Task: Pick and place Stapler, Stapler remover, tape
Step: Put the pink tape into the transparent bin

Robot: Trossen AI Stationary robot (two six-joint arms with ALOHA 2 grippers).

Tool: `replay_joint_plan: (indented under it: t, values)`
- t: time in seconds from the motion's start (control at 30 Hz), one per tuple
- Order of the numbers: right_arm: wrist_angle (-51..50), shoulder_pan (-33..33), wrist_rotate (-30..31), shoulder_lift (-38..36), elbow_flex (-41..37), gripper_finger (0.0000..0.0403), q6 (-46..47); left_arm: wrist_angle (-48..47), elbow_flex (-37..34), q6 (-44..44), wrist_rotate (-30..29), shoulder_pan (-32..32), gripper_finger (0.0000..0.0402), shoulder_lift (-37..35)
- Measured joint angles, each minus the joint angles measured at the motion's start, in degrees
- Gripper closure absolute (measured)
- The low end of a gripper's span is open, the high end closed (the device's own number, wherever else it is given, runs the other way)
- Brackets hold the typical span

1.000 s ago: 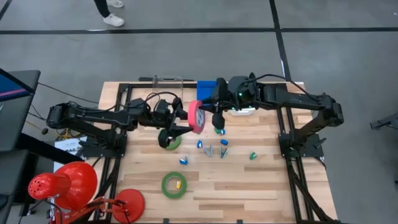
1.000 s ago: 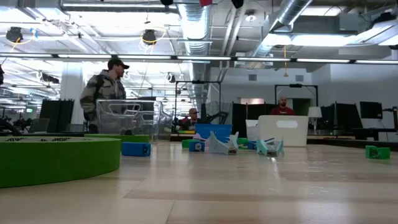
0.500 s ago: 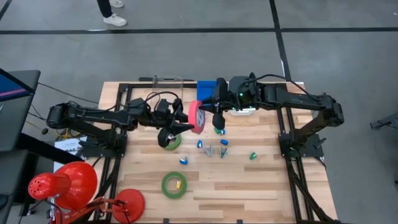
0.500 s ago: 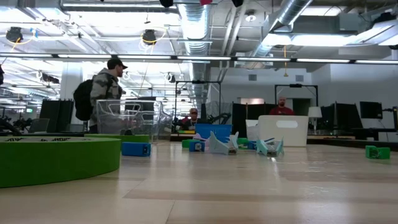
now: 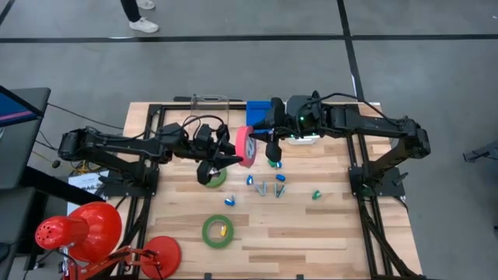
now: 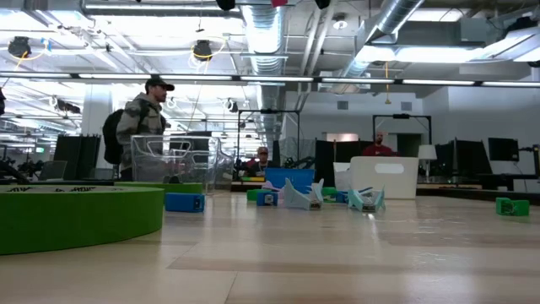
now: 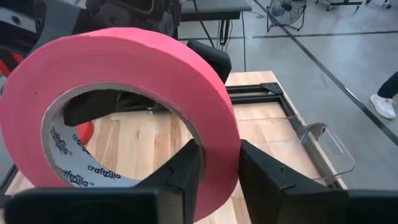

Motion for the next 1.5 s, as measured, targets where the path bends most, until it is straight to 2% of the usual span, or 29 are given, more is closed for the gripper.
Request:
replay_joint_plan:
  t: [0.3,0.5,0.7,1.0,1.23,1.5]
  values:
    - [-0.16,-0.04,0.13,-0.91,0.0,0.0192,0.08,0.43,0.0,0.15,-0.24,0.15,0.0325,-0.09]
    - [-1.09,-0.15,0.03,-4.28,0.02,0.0165,0.49,0.26,0.0,0.0,-0.32,1.26,0.0333,-0.09]
    - [-3.71,-0.15,0.02,-9.8,0.0,0.0168,2.77,-1.09,0.0,0.3,-0.38,2.73,0.0333,-0.09]
    - [-6.95,-0.15,0.04,-15.99,0.02,0.0195,5.78,-5.67,0.0,1.57,-0.49,7.1,0.0331,-0.24]
    - [-9.67,-0.13,0.04,-16.4,0.02,0.0221,5.89,-12.26,0.0,1.73,-0.01,11.91,0.033,-0.37]
    - [-12.06,-0.08,0.02,-14.34,-0.02,0.0247,5.89,-24.01,0.02,3.05,0.14,18.86,0.0328,-2.28]
